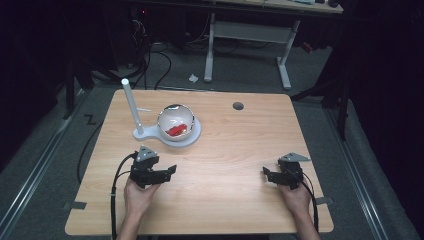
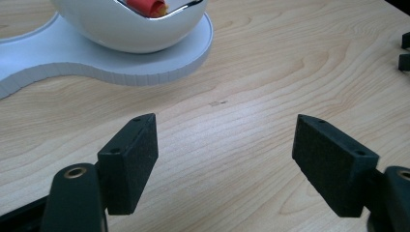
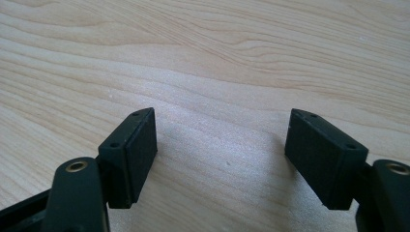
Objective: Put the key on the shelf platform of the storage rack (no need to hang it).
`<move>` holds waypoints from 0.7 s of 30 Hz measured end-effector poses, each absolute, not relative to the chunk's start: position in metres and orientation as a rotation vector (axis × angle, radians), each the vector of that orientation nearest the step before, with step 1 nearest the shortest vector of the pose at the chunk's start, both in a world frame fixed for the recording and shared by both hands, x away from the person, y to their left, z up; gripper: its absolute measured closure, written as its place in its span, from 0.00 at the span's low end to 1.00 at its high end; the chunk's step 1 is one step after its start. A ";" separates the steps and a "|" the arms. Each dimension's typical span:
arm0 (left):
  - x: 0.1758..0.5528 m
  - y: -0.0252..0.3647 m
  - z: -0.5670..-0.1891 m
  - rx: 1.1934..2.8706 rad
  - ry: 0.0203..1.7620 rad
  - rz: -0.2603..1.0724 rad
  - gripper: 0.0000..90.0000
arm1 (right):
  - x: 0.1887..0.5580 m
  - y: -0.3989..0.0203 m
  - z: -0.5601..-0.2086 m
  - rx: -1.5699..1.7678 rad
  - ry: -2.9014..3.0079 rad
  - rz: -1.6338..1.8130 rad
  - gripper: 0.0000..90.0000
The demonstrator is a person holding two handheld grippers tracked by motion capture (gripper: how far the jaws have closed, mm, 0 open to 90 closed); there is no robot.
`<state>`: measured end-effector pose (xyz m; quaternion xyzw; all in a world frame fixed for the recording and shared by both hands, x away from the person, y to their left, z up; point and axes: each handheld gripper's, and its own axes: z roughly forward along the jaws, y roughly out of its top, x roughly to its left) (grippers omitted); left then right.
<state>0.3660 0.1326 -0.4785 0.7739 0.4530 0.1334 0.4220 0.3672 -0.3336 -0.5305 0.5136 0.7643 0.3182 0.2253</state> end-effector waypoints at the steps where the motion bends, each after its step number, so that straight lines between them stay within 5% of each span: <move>1: 0.366 0.132 -0.479 1.940 1.136 0.330 0.28 | 0.367 -0.334 -0.531 1.417 2.108 0.878 0.30; 21: 0.369 0.115 -0.501 1.991 1.138 0.320 0.26 | 0.367 -0.334 -0.531 1.417 2.108 0.878 0.30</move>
